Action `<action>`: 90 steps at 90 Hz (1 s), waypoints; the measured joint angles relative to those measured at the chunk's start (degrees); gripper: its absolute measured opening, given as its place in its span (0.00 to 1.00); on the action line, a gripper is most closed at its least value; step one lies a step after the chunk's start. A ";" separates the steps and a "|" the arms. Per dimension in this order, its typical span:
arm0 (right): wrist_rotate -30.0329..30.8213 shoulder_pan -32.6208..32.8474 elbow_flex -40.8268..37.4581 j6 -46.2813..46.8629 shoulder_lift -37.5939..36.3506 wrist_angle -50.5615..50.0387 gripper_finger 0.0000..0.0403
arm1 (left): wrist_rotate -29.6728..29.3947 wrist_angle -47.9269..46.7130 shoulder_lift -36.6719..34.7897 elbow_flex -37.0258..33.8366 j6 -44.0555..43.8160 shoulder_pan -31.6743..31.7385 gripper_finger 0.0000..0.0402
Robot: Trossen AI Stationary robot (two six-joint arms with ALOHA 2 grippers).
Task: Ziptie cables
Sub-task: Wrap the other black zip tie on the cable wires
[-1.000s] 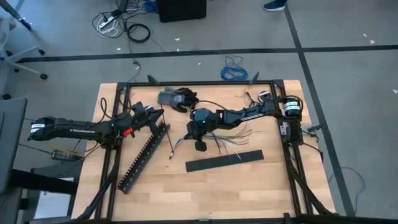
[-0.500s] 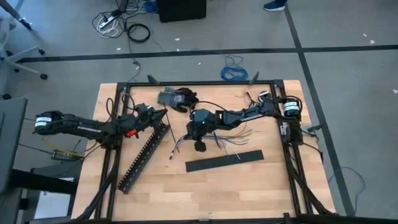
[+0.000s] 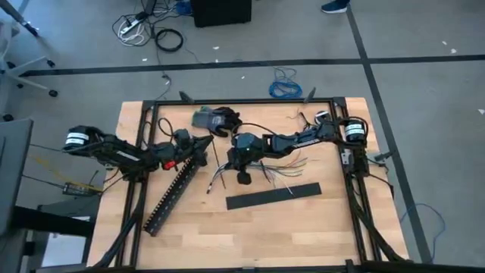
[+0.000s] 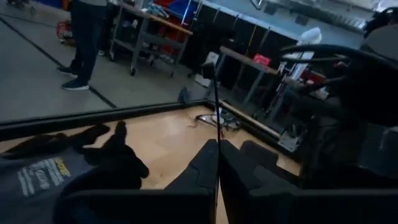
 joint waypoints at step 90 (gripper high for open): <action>1.20 -0.39 -0.15 8.58 0.07 -2.65 0.51 | 2.01 -0.13 6.72 3.64 0.86 -1.62 0.00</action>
